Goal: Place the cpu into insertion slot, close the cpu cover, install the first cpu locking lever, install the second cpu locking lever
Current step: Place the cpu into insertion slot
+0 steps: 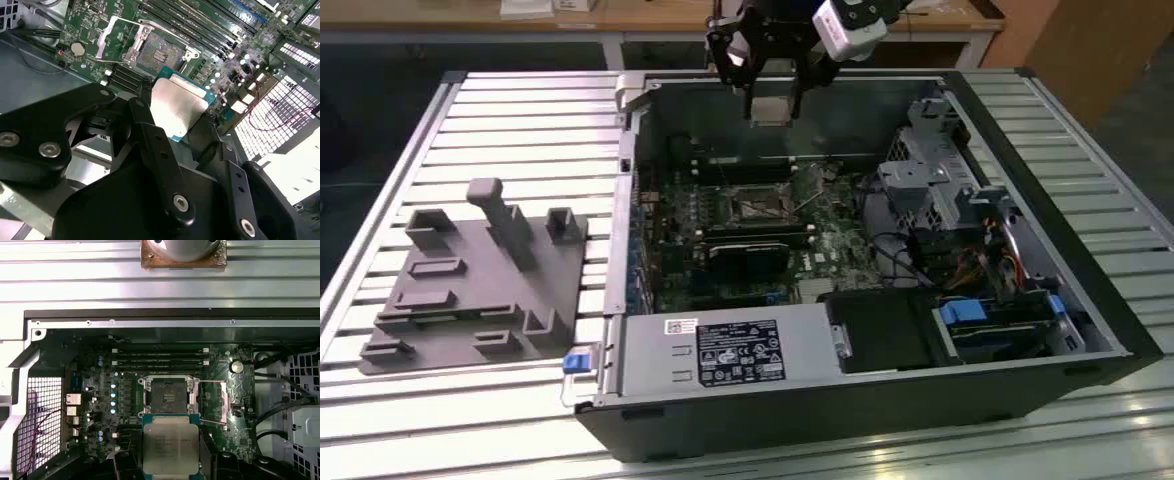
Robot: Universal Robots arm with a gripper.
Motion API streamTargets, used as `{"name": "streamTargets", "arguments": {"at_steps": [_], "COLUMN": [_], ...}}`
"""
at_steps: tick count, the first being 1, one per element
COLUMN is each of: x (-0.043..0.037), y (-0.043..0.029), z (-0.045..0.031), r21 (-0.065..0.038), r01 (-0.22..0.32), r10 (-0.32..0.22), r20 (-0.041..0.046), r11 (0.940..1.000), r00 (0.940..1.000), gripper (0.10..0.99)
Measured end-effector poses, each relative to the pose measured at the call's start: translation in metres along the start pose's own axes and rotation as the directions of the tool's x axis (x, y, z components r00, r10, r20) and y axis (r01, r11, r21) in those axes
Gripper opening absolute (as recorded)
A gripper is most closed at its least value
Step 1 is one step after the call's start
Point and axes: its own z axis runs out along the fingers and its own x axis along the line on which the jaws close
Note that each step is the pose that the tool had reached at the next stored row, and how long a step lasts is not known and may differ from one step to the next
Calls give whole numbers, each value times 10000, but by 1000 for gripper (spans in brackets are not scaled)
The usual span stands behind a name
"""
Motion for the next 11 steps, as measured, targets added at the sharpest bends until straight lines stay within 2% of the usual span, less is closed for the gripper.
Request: {"name": "streamTargets", "arguments": {"at_steps": [11], "x": [0], "y": [0], "z": [0], "r21": [2], "r01": [0], "r10": [0], "r20": [-1], "r11": [10000], "r00": [10000], "gripper": [537]}}
